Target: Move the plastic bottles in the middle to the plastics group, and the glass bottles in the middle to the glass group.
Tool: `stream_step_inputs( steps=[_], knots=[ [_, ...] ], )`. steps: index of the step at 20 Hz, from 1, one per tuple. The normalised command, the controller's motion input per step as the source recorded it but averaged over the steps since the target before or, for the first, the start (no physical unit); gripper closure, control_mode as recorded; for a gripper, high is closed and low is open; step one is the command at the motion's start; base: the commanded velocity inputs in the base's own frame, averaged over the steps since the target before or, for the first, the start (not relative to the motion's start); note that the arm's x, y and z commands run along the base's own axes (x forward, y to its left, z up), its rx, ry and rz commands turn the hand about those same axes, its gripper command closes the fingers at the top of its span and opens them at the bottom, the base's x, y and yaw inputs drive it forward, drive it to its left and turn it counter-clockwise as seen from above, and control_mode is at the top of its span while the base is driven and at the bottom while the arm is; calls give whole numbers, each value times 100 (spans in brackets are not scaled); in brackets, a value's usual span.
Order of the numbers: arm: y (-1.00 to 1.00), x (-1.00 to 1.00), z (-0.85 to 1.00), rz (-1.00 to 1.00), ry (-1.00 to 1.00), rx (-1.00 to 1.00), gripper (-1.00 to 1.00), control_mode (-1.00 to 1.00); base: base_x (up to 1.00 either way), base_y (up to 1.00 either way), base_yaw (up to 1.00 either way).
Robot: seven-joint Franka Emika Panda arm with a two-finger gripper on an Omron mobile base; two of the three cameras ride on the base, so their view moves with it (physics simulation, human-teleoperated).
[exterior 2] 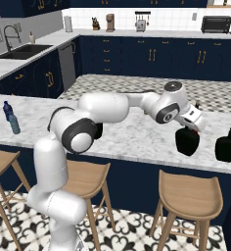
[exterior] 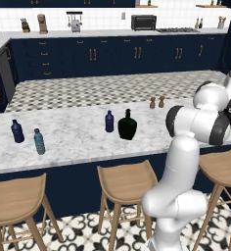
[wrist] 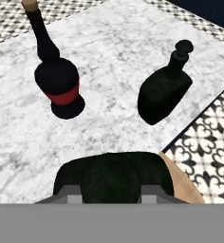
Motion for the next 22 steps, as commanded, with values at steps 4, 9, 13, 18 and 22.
stream_step_inputs(
  steps=[4, 9, 13, 18, 22],
  knots=[
    [0, 6, 0, 0, 0, 0, 100, -100, 0, 0, 0],
    [0, 29, 0, 0, 0, 0, 100, -100, 0, 0, 0],
    [0, 29, 0, 0, 0, 0, 100, -100, 0, 0, 0],
    [0, 15, 0, 0, 0, 0, 100, -100, 0, 0, 0],
    [0, 12, 0, 0, 0, 0, 100, -100, 0, 0, 0]
  ],
)
